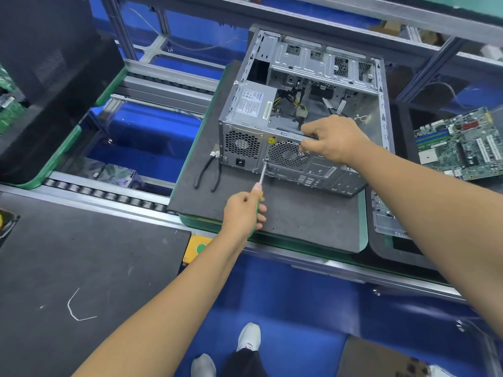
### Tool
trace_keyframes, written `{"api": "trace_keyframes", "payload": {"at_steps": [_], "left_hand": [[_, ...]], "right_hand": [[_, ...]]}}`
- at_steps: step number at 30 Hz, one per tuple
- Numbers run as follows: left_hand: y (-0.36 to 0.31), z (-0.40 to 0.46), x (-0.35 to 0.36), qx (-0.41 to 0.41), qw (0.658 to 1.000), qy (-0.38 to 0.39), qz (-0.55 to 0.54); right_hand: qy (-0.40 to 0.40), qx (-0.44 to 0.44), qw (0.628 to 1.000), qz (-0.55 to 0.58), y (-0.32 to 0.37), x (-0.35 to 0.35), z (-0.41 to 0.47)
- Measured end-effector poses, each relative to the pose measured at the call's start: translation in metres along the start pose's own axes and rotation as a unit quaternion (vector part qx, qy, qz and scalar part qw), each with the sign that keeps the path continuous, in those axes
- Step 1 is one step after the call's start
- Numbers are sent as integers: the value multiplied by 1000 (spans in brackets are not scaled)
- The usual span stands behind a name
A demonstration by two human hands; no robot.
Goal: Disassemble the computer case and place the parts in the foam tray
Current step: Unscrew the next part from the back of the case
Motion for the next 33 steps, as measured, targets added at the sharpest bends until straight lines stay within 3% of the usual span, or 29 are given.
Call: {"api": "trace_keyframes", "payload": {"at_steps": [4, 12, 19, 24, 29, 33], "left_hand": [[-4, 1, 5, -43, 997, 25, -52], [4, 7, -13, 45, 998, -45, 1], [7, 3, -6, 15, 999, 43, -2], [7, 0, -6, 56, 998, 16, 22], [9, -1, -16, 116, 988, -75, 74], [14, -2, -13, 89, 994, -38, 51]], "right_hand": [[0, 1, 1000, 3, 0, 0, 0], [-1, 1, 1000, 0, 0, 1, 0], [2, 3, 1000, -1, 0, 0, 0], [-2, 2, 1000, -7, 1, 0, 0], [-4, 0, 1000, -2, 0, 0, -1], [-5, 4, 1000, 3, 0, 0, -1]]}}
Point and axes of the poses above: each hand's wrist, its own z-axis towards the middle knuckle, its own x-axis out of the palm, y = z × x, the point moved 3 cm from there along z, towards the middle knuckle, and after that the axes turned 9 degrees about x, right-handed, at the moved point
